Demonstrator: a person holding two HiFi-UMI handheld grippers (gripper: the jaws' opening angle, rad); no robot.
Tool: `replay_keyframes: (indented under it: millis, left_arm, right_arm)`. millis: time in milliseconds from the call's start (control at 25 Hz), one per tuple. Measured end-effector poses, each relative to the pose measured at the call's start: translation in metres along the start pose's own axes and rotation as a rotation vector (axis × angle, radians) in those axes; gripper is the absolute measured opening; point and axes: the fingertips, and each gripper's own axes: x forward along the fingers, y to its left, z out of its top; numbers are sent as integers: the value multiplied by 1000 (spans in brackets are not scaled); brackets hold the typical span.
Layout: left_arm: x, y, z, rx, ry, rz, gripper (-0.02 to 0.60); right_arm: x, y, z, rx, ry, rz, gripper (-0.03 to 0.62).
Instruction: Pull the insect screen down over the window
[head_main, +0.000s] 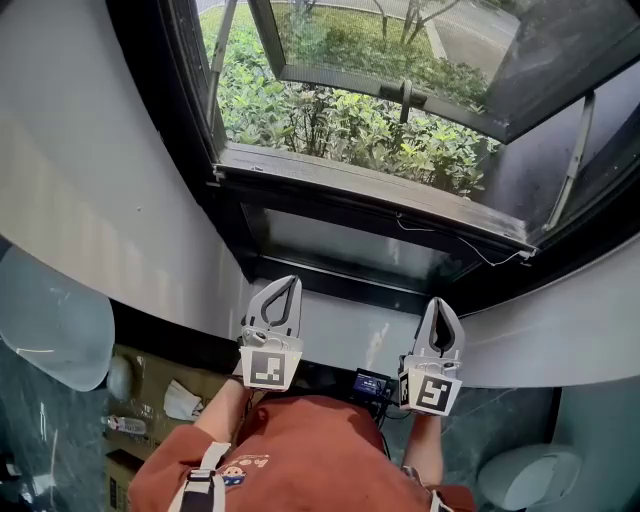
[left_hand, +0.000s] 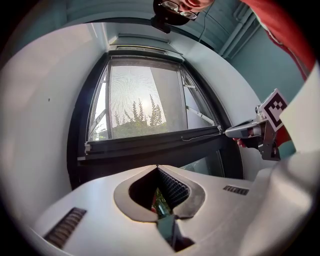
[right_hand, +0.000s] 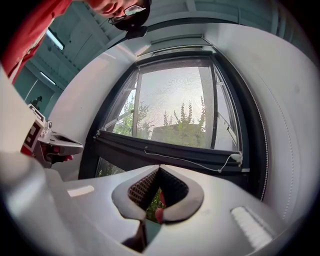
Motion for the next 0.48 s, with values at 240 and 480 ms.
replay_keyframes:
  millis: [240, 480]
  left_arm:
    - [-2, -1, -1, -19, 22, 1, 6]
    - [0, -3, -4, -20, 49, -6, 6]
  right_arm:
    - [-1, 1, 1, -5, 11, 16, 11]
    - [2, 0, 6, -6, -2, 31, 11]
